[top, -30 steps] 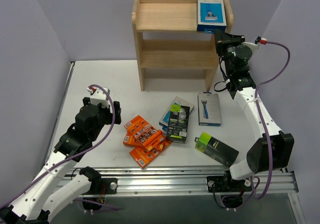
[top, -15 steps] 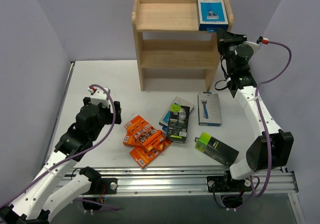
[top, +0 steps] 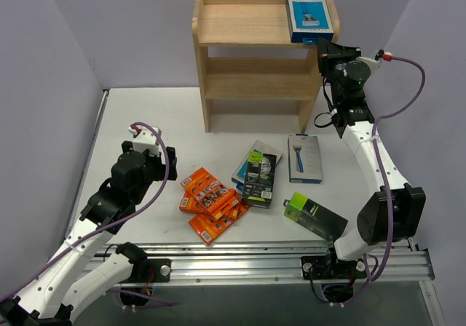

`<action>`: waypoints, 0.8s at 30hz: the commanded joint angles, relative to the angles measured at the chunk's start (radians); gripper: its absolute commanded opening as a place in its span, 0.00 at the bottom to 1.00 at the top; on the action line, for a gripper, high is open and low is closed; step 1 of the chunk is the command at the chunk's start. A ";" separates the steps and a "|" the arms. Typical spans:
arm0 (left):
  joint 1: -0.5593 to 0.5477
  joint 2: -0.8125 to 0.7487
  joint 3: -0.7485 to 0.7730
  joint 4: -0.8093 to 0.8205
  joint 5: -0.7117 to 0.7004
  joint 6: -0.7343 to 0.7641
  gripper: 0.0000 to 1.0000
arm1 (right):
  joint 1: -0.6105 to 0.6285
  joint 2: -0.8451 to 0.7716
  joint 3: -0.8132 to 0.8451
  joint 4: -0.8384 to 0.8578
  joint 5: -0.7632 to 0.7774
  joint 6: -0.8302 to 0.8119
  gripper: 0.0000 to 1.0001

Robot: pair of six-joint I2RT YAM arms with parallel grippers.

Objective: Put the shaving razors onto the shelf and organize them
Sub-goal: Place the shaving razor onto shelf

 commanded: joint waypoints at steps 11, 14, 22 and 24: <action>-0.006 0.003 -0.001 0.038 -0.021 0.001 0.94 | -0.012 0.043 0.072 0.031 -0.009 -0.014 0.00; -0.006 0.003 -0.001 0.038 -0.023 0.001 0.94 | -0.012 0.043 0.069 0.033 -0.010 -0.014 0.06; -0.006 0.003 -0.001 0.038 -0.024 0.002 0.94 | -0.012 0.025 0.054 0.034 -0.012 -0.023 0.35; -0.006 0.003 -0.001 0.036 -0.024 0.001 0.94 | -0.012 0.019 0.049 0.034 -0.010 -0.028 0.38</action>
